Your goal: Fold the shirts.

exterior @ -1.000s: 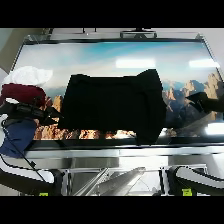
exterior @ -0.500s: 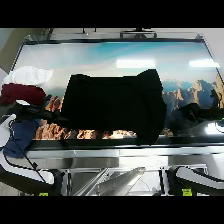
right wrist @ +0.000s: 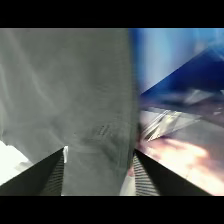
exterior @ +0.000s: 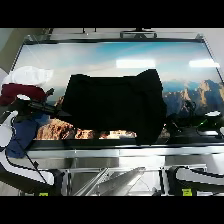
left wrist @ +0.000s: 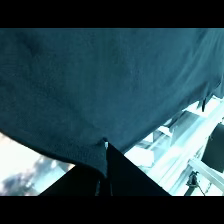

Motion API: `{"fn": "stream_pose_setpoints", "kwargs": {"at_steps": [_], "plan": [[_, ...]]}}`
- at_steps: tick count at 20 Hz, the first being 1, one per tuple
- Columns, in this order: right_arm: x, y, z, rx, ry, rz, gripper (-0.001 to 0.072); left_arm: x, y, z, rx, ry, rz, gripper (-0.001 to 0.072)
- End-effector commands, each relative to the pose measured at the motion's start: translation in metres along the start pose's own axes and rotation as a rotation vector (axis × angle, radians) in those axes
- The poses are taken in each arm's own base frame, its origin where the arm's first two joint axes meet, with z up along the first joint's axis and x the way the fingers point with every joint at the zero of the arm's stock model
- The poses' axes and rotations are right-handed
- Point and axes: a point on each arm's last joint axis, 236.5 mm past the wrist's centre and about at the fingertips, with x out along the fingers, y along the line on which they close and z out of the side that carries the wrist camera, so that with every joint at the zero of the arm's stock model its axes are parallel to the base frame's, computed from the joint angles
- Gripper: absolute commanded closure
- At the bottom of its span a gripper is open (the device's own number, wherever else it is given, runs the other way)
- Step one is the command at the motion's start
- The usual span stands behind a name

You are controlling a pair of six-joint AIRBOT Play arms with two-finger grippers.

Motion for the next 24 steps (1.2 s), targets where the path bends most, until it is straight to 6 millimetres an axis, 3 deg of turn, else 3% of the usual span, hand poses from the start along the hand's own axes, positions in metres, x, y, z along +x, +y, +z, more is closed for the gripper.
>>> {"fn": "stream_pose_setpoints", "kwargs": {"at_steps": [1, 2, 4, 7, 9, 11, 13, 15, 17, 18, 20, 22, 24], "plan": [[0.025, 0.009, -0.012, -0.042, 0.067, -0.006, 0.0388, -0.002, -0.006, -0.003, -0.002, 0.012, -0.023, 0.0677], [0.025, 0.016, -0.009, -0.051, 0.057, 0.01, 0.0457, -0.003, -0.011, -0.003, -0.005, 0.014, -0.046, 0.0678], [0.015, 0.032, 0.003, -0.081, 0.019, 0.041, 0.0686, -0.011, -0.026, 0.003, -0.006, -0.025, -0.105, 0.0678], [-0.031, 0.079, 0.029, -0.224, -0.092, 0.062, 0.0695, -0.042, -0.063, 0.016, 0.047, -0.141, -0.176, 0.0679], [-0.094, 0.143, 0.049, -0.369, -0.259, 0.13, 0.0695, -0.077, -0.119, 0.017, 0.17, -0.239, -0.293, 0.068], [-0.18, 0.223, 0.056, -0.559, -0.518, 0.197, 0.0695, -0.129, -0.199, 0.007, 0.359, -0.384, -0.463, 0.0684], [-0.267, 0.299, 0.032, -0.777, -0.779, 0.202, 0.0695, -0.191, -0.284, -0.022, 0.587, -0.562, -0.636, 0.0683], [-0.339, 0.358, -0.008, -0.949, -1.043, 0.143, 0.0695, -0.252, -0.353, -0.07, 0.798, -0.73, -0.782, 0.068], [-0.39, 0.4, -0.055, -1.091, -1.277, 0.042, 0.0695, -0.289, -0.402, -0.126, 1.018, -0.817, -0.804, 0.068], [-0.407, 0.416, -0.08, -1.153, -1.377, -0.009, 0.0695, -0.297, -0.419, -0.146, 1.092, -0.844, -0.771, 0.068], [-0.43, 0.432, -0.112, -1.217, -1.534, -0.105, 0.0695, -0.302, -0.441, -0.165, 1.162, -0.904, -0.628, 0.0679], [-0.437, 0.435, -0.121, -1.235, -1.588, -0.151, 0.0695, -0.3, -0.438, -0.154, 1.119, -0.96, -0.459, 0.0678], [-0.43, 0.425, -0.102, -1.217, -1.525, -0.148, 0.0695, -0.291, -0.414, -0.128, 1.008, -0.974, -0.346, 0.0678]]}}
